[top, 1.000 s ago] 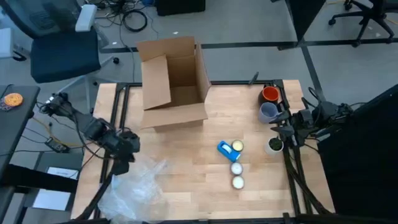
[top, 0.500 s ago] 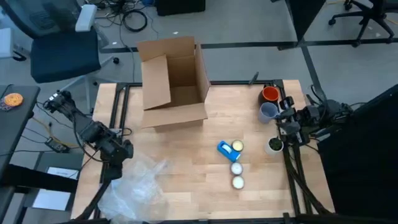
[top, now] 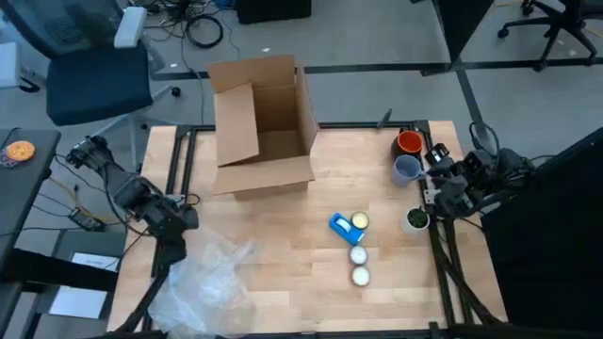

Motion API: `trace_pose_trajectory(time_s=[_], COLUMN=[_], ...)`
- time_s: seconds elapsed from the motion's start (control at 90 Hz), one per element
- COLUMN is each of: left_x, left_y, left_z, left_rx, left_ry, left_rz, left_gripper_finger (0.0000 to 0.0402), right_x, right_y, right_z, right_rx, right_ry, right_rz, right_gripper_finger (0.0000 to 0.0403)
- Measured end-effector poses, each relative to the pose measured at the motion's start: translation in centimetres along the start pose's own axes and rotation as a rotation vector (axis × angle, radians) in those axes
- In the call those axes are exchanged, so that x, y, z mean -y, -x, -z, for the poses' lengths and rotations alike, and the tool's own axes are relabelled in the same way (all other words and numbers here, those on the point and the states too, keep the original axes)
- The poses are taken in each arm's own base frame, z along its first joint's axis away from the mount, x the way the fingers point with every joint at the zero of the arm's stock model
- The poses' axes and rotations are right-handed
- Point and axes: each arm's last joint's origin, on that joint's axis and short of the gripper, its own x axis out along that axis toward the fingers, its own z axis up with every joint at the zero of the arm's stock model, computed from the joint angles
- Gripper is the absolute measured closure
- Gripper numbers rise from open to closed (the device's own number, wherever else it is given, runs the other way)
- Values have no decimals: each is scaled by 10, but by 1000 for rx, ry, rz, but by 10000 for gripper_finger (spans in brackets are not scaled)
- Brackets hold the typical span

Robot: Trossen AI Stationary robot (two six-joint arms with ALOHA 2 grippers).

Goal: Wrap mug
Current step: Wrap the blue mug with the bubble wrap

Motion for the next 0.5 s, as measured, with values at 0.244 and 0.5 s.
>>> trace_pose_trajectory(time_s=[0.244,0.5], left_x=[-11,3], left_y=[-25,-25], left_z=[3,-4], left_rx=[-146,-66], left_ry=[79,44], left_rz=[5,135], left_gripper_finger=[257,257], right_x=[0,0], right_y=[0,0], right_z=[-4,-3], right_rx=[40,36], right_ry=[-26,4], right_rz=[-4,-3], right_gripper_finger=[331,331])
